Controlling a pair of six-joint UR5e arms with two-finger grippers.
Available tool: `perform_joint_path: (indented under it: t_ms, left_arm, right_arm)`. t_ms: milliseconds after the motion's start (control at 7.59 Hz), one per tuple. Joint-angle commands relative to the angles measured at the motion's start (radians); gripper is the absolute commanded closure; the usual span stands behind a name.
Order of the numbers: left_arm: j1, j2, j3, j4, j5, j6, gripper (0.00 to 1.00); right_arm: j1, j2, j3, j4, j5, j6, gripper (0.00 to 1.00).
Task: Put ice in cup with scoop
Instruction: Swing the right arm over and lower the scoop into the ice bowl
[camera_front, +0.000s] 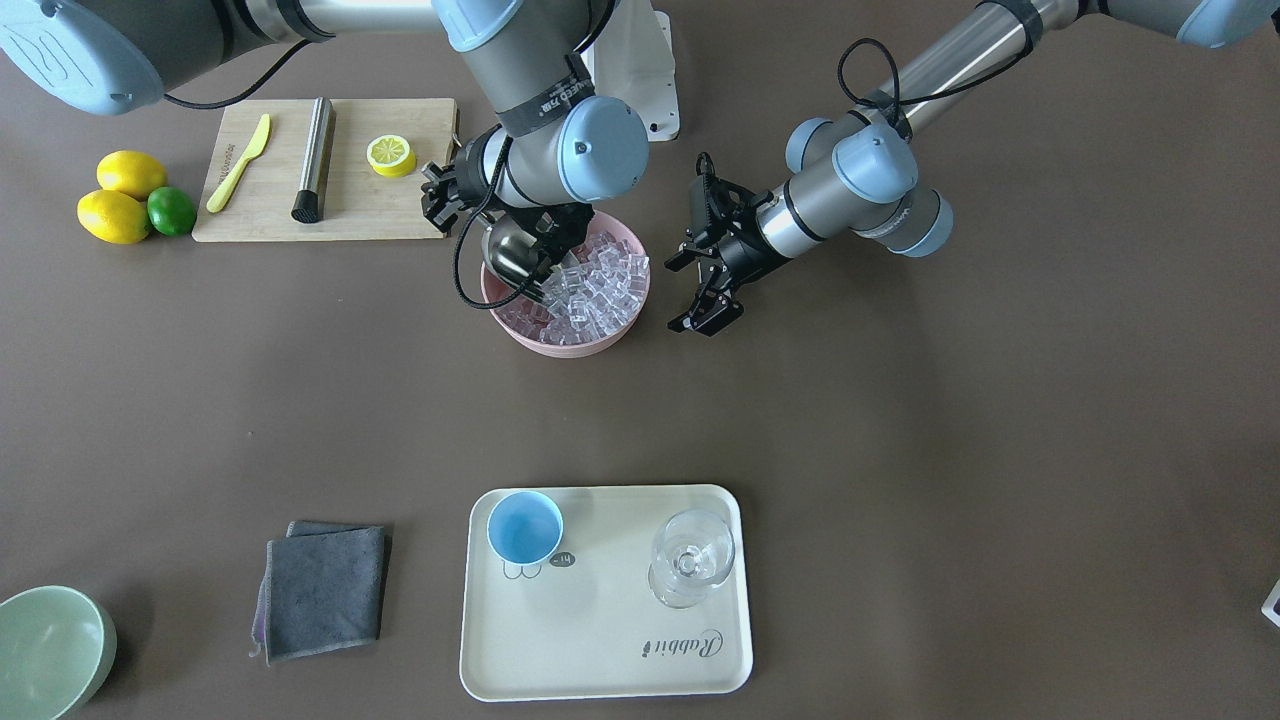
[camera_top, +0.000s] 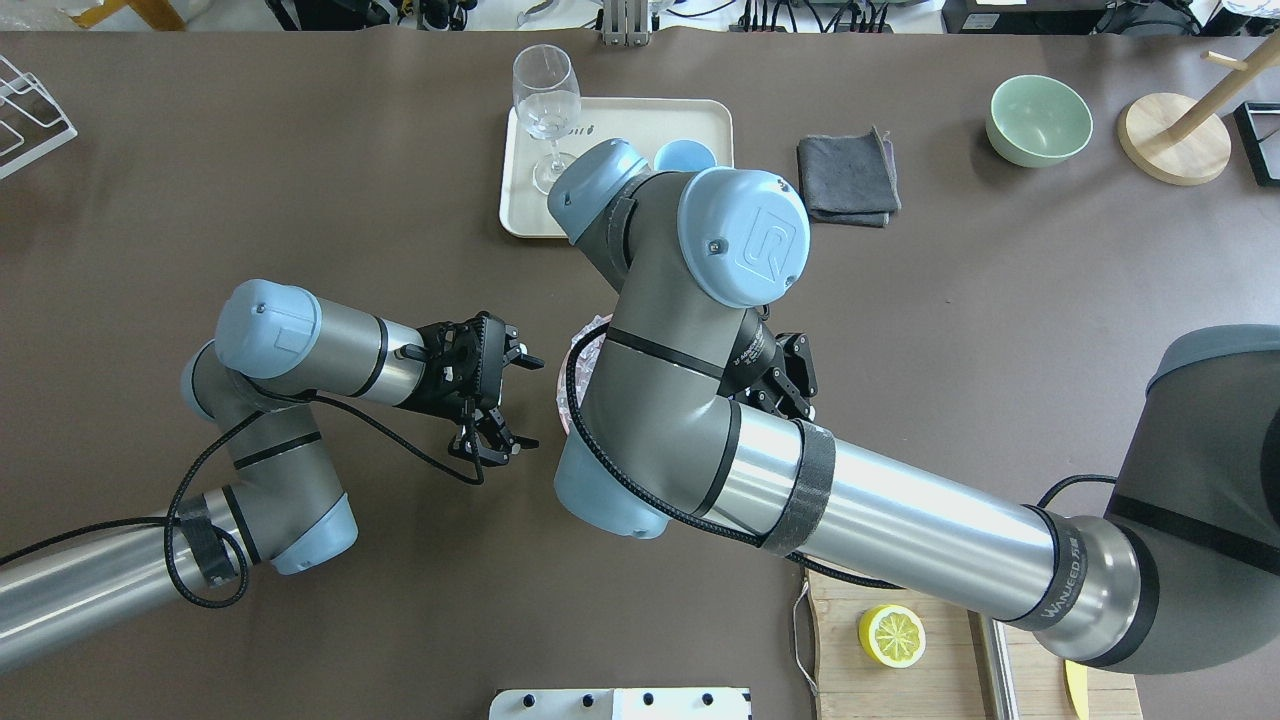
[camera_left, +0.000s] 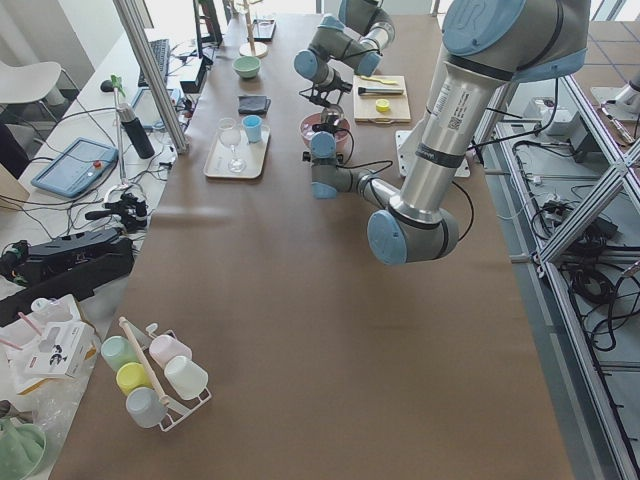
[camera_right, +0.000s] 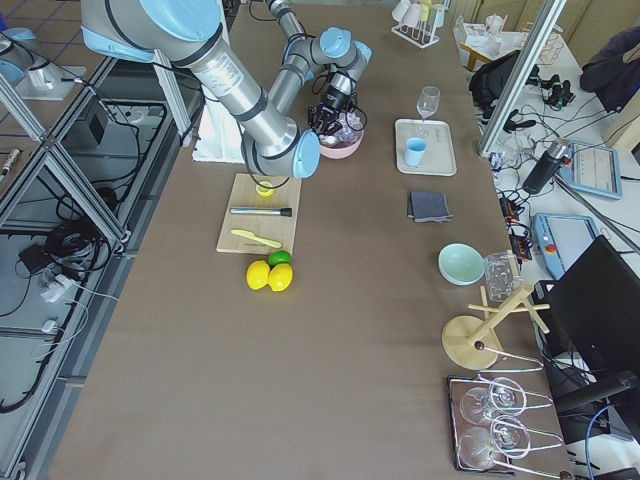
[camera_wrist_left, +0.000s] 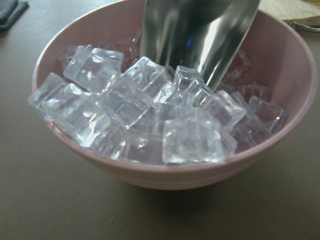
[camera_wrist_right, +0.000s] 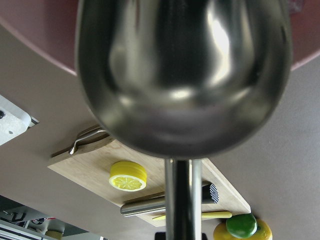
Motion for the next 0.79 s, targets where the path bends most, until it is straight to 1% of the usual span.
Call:
perform_joint_path:
  t_ms: [0, 132, 263, 395, 658]
  left_arm:
    - [0.000, 0.001, 0.000, 0.000, 0.000, 0.000, 0.02]
    - [0.000, 0.001, 0.000, 0.000, 0.000, 0.000, 0.02]
    - [0.000, 0.001, 0.000, 0.000, 0.000, 0.000, 0.02]
    - [0.000, 0.001, 0.000, 0.000, 0.000, 0.000, 0.02]
    - [0.000, 0.001, 0.000, -0.002, 0.008, 0.000, 0.02]
  right_arm:
    - [-0.001, -0.065, 0.085, 0.071, -0.031, 0.000, 1.00]
    - [-0.001, -0.123, 0.149, 0.125, -0.037, 0.000, 1.00]
    - [-0.009, -0.163, 0.200, 0.137, -0.048, -0.001, 1.00]
    - [-0.014, -0.186, 0.231, 0.153, -0.066, -0.001, 1.00]
    - [-0.015, -0.202, 0.248, 0.199, -0.081, -0.004, 1.00]
